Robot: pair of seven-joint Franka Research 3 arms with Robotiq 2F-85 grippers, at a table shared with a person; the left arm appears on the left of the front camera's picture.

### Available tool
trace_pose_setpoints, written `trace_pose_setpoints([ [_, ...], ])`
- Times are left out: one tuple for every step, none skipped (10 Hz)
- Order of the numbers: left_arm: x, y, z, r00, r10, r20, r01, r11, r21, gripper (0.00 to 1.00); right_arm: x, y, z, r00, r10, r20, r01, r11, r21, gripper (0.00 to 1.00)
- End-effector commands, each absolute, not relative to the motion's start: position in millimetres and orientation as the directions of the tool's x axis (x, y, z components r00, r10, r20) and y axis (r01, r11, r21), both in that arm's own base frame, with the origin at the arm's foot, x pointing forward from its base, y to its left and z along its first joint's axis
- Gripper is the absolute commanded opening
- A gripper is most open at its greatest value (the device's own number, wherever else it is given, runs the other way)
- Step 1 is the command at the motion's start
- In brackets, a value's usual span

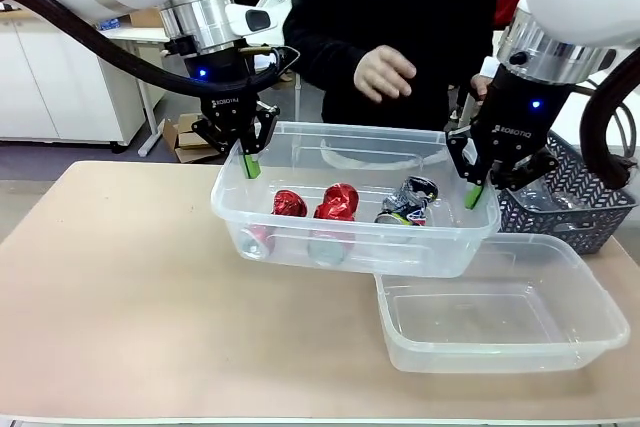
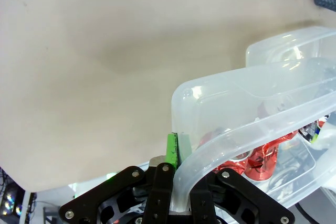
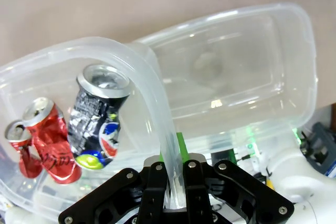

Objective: Sort the waste into each basket.
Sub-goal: Offer the picked Organizing box to the human.

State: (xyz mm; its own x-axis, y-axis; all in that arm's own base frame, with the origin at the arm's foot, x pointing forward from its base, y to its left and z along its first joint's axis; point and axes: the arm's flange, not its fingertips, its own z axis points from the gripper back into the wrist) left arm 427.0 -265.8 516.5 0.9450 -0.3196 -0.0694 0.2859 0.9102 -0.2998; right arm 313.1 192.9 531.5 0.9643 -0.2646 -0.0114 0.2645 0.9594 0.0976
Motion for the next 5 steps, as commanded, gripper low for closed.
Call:
trace_pose_setpoints([
  [425.3, -266.0, 525.3, 0.943, -0.327, -0.065, 0.291, 0.901, -0.321, 0.03, 317.3, 188.4, 531.8, 0.963, -0.268, -0.005, 0.267, 0.960, 0.083, 0.04],
  [425.3, -266.0, 525.3, 0.943, -0.327, -0.065, 0.291, 0.901, -0.321, 0.03, 317.3, 188.4, 531.8, 0.963, -0.268, -0.005, 0.267, 0.960, 0.083, 0.04],
  [425.3, -266.0, 525.3, 0.943, -0.327, -0.065, 0.291, 0.901, -0.321, 0.03, 317.3, 188.4, 531.8, 0.963, -0.268, -0.005, 0.267, 0.960, 0.083, 0.04],
  [425.3, -266.0, 525.3, 0.943, -0.327, -0.065, 0.291, 0.901, -0.321, 0.03, 317.3, 188.4, 531.8, 0.963, -0.268, -0.005, 0.267, 0.960, 0.083, 0.04],
  [425.3, -266.0, 525.3, 0.943, -0.327, -0.065, 0.291, 0.901, -0.321, 0.03, 317.3, 188.4, 531.8, 0.963, -0.268, -0.005, 0.267, 0.960, 0.083, 0.04],
])
